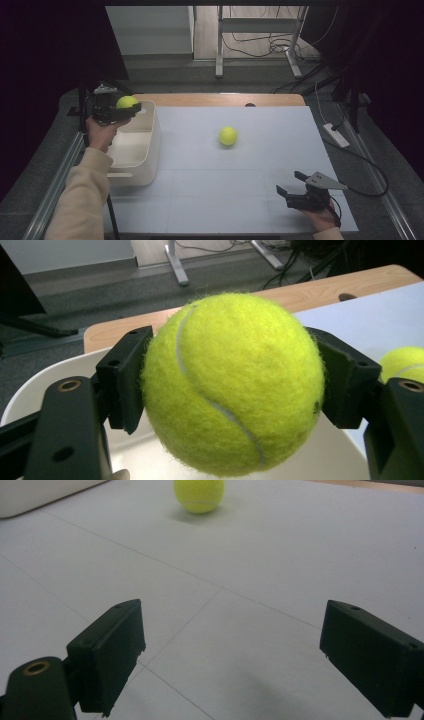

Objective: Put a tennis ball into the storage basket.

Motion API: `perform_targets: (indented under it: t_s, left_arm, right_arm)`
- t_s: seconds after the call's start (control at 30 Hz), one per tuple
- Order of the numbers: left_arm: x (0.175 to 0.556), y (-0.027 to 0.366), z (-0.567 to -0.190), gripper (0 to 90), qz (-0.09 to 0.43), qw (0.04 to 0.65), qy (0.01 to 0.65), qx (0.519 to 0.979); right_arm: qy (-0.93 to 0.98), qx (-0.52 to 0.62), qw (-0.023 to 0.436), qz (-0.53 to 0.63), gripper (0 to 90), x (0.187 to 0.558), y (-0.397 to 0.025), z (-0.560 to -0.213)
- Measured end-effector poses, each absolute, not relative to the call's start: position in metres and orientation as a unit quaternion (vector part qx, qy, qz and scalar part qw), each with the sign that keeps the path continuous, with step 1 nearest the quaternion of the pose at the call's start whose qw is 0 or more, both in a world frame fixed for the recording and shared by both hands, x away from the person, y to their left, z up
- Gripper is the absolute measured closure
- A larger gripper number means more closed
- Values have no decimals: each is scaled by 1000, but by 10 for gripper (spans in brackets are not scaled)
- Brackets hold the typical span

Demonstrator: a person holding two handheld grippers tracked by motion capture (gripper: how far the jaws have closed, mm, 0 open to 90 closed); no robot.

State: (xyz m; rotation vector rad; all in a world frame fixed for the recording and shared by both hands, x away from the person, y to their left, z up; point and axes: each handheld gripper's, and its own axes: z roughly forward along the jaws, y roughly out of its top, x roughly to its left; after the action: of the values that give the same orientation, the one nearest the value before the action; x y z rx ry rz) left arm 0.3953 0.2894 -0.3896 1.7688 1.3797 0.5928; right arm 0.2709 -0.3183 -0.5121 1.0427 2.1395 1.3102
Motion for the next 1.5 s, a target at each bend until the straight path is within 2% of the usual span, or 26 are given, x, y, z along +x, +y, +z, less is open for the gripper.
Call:
perform_targets:
  t_s: [1.07,1.5]
  left_arm:
    - [414,302,-415,263,214,289,581,730]
    - [415,303,-414,247,222,293,591,717]
  right_arm:
    - [770,374,210,472,107,271,-318,-512]
    - [771,374,212,471,106,271,-318,-512]
